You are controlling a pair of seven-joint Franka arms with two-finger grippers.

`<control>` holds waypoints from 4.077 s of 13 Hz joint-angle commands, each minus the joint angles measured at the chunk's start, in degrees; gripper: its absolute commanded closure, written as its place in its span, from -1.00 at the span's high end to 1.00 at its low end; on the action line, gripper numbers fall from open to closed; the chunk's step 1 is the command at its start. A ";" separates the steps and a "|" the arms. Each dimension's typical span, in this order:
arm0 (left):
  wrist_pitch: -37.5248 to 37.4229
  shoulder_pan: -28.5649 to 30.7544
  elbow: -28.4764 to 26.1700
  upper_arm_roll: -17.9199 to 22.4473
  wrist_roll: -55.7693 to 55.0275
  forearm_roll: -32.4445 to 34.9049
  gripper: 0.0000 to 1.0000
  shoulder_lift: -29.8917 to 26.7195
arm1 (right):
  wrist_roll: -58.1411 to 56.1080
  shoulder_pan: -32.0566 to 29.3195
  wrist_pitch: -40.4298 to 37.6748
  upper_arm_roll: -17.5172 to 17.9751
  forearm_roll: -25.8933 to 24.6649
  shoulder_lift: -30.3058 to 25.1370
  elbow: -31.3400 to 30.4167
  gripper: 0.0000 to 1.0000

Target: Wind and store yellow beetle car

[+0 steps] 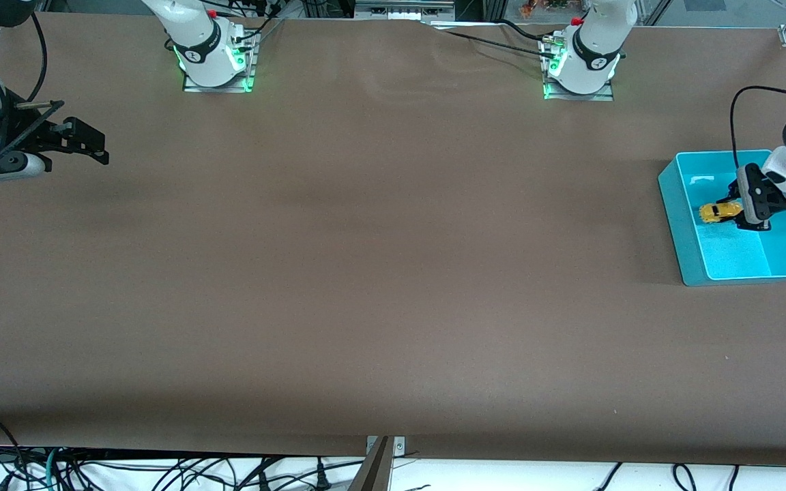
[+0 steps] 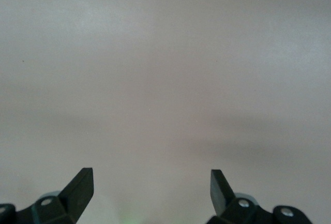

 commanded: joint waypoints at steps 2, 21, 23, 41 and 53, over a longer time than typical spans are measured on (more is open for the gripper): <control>3.62 0.22 1.32 0.10 1.92 -3.84 -0.50 4.25 | 0.70 0.27 -1.27 -0.25 0.77 0.60 1.53 1.00; -24.30 -2.58 12.92 0.36 -24.65 -3.67 1.00 -2.93 | 0.35 0.27 -1.27 -0.25 0.86 0.51 1.61 1.00; -26.51 -6.71 12.92 -0.77 -35.47 -4.02 1.00 -4.61 | 0.35 0.27 -1.27 -0.25 0.86 0.60 1.61 1.00; -49.18 -23.67 35.93 -16.60 -103.96 0.08 1.00 -8.31 | -0.43 0.27 -1.45 -0.07 0.95 0.60 1.53 1.00; -51.30 -27.82 37.79 -9.48 -112.58 2.66 1.00 -10.77 | -0.70 0.27 -1.36 -0.07 2.09 0.60 1.53 1.00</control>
